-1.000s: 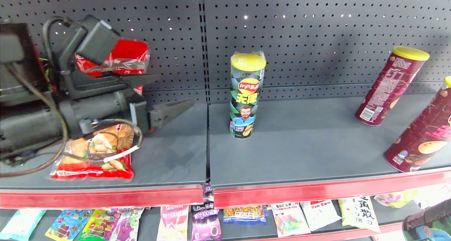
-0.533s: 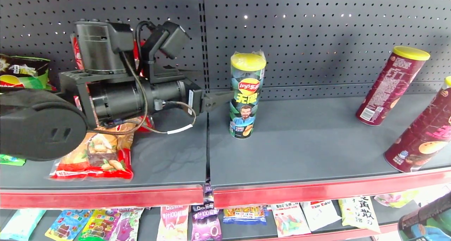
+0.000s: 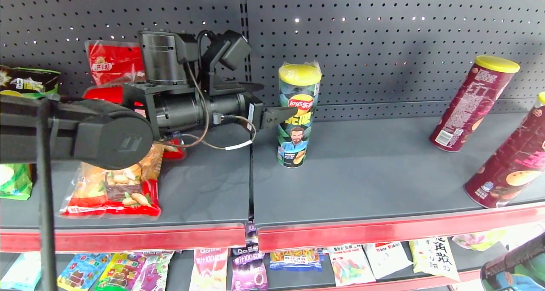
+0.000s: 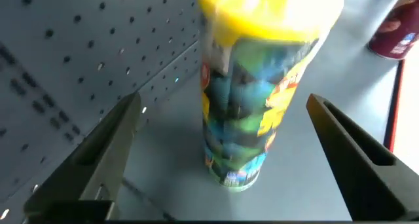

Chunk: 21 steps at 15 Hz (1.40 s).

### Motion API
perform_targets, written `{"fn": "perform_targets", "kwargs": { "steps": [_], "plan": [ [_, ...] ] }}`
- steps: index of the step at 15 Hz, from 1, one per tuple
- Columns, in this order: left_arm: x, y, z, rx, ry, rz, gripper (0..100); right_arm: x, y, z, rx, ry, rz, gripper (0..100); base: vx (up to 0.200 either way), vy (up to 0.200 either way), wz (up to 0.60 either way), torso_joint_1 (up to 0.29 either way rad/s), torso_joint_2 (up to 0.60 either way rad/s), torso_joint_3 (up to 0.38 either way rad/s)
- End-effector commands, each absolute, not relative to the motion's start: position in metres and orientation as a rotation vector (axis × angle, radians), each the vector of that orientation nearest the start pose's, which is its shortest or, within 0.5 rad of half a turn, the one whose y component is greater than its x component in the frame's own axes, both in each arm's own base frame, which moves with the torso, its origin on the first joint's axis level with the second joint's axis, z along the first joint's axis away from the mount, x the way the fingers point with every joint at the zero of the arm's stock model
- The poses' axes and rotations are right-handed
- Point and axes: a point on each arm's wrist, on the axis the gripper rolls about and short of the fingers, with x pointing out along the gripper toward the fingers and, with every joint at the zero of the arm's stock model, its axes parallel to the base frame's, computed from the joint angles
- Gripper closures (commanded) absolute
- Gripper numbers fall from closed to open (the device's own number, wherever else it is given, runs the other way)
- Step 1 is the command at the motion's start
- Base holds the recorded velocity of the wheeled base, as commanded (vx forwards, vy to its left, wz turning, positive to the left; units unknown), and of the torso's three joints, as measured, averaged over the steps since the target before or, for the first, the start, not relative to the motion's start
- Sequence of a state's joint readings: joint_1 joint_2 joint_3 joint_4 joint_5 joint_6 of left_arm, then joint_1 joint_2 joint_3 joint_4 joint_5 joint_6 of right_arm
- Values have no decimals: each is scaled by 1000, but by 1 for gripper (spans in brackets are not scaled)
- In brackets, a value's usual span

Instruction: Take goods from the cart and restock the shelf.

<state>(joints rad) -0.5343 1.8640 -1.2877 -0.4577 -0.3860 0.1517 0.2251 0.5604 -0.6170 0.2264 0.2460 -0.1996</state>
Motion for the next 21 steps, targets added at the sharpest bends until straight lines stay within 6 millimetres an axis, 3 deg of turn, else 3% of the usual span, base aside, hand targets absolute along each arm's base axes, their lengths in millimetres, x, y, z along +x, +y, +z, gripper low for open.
{"fn": "perform_targets", "kwargs": {
  "steps": [1, 10, 21],
  "plan": [
    [326, -203, 240, 148, 52, -954, 0, 15, 9, 227, -193, 126, 484, 100, 0, 0, 0, 0, 0, 0],
    [346, -217, 236, 144, 35, -990, 0, 14, 9, 226, -194, 126, 481, 100, 0, 0, 0, 0, 0, 0],
    [335, -234, 235, 147, 51, -1027, 0, 14, 9, 225, -194, 127, 478, 100, 0, 0, 0, 0, 0, 0]
  ]
}}
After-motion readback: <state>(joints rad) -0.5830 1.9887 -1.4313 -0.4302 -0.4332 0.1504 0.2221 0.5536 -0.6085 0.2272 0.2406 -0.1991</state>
